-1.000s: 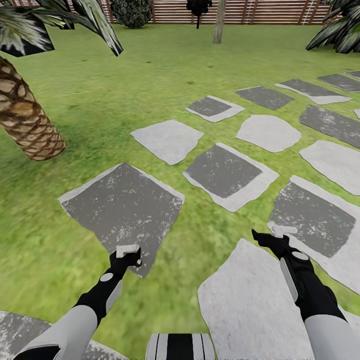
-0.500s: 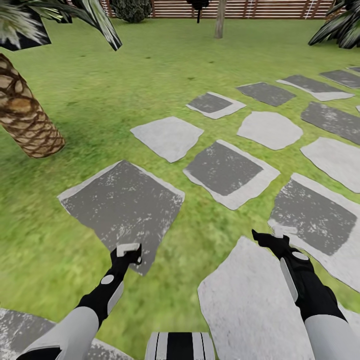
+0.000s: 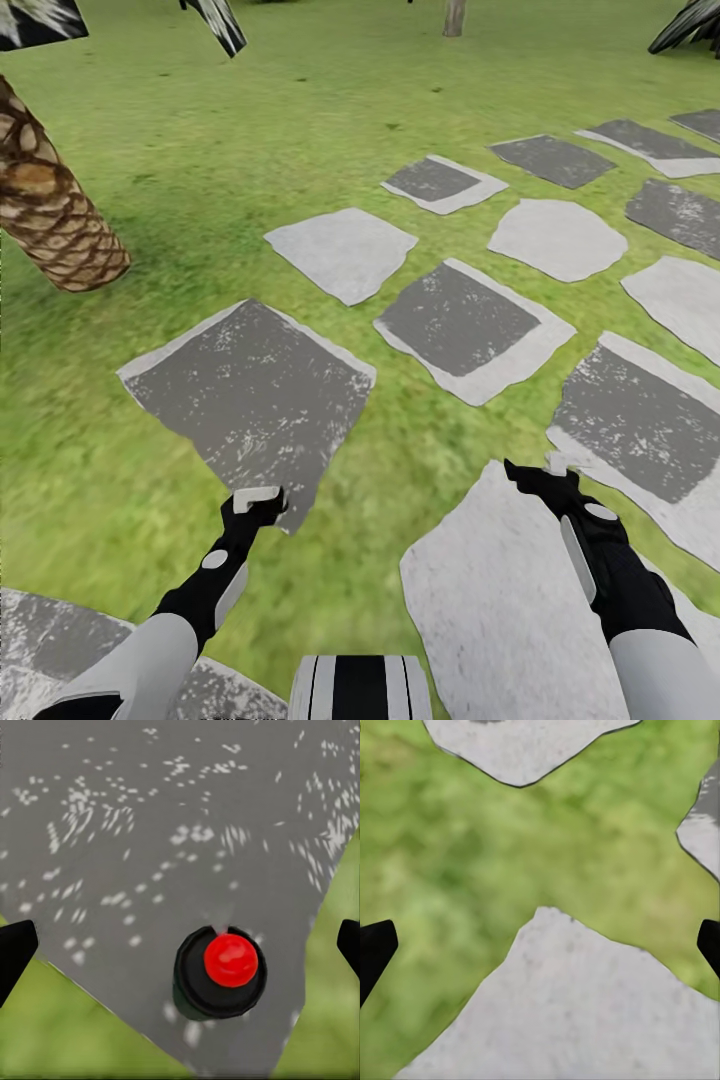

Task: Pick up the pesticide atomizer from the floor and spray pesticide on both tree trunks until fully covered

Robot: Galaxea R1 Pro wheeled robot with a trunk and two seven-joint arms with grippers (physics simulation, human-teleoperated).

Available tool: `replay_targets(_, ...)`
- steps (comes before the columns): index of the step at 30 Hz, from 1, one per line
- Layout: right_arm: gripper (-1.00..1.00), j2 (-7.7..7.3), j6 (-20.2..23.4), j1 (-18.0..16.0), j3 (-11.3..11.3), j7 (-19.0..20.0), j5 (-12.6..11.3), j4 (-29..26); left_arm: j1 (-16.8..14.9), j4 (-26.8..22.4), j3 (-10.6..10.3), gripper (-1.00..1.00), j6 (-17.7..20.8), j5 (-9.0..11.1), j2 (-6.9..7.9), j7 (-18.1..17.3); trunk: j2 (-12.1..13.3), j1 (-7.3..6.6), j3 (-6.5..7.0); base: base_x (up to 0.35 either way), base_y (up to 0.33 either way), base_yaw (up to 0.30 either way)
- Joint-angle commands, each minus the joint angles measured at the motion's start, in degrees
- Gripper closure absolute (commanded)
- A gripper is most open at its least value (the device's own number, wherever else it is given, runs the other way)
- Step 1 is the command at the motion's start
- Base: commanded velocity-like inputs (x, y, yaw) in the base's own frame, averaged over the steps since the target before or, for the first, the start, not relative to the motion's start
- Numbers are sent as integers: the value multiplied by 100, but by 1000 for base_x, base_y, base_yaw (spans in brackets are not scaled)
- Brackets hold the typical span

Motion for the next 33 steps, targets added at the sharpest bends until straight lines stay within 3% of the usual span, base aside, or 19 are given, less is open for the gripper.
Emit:
replay_targets(1,-100,-1,0,0,0,-1,-1,0,2,0,0,-100,0,-2,0,0,0,0,-9,0,0,68)
replay_targets(8,-100,-3,0,-1,0,-6,-1,0,0,7,0,-100,0,-5,-18,1,0,0,-30,-37,-65,38)
replay_targets(20,-100,-3,0,-1,0,-5,-1,-6,0,1,5,-100,0,-6,-90,0,0,0,-31,-63,-203,228)
replay_targets(30,-100,-3,0,0,0,-3,-1,-9,0,0,2,-100,0,-5,-96,0,0,0,-31,-1,-11,24)
replay_targets(33,-100,-3,0,-1,0,-5,-1,-9,0,0,1,-100,0,-4,-97,0,-4,8,-97,0,0,0)
